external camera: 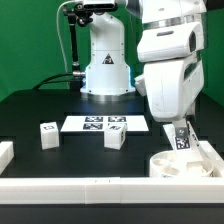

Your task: Assemble stool

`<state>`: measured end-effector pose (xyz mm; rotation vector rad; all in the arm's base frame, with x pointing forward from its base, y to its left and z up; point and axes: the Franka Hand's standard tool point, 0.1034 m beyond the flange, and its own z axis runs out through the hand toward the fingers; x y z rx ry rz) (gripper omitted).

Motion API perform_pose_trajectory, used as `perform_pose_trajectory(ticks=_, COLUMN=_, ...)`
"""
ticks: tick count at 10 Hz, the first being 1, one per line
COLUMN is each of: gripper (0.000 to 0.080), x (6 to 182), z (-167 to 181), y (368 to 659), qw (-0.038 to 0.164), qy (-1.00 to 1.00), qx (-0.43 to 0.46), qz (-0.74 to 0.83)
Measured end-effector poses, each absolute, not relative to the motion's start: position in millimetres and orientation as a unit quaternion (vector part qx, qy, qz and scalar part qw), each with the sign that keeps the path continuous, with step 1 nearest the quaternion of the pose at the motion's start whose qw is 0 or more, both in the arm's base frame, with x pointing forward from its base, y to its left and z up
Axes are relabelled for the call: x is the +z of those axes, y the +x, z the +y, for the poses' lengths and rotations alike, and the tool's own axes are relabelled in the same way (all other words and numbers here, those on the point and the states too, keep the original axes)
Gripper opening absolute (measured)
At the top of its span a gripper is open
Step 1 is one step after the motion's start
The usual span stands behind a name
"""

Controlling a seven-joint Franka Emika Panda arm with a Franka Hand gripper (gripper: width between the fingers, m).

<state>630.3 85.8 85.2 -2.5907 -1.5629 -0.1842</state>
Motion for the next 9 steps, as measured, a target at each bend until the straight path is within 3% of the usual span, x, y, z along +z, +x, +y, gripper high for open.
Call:
perform_pose_trajectory(ticks=3, gripper=0.0359, x=87.9, z=84.8, y=637.5, qw=0.059, qy=-0.847, qx=-0.066, qz=-0.524)
perform_pose_trajectory(ticks=9, gripper=0.0356, x=88.9, z=87.1, y=637.9, qw=0.072, qy=-0.938, qx=-0.054, qz=-0.336)
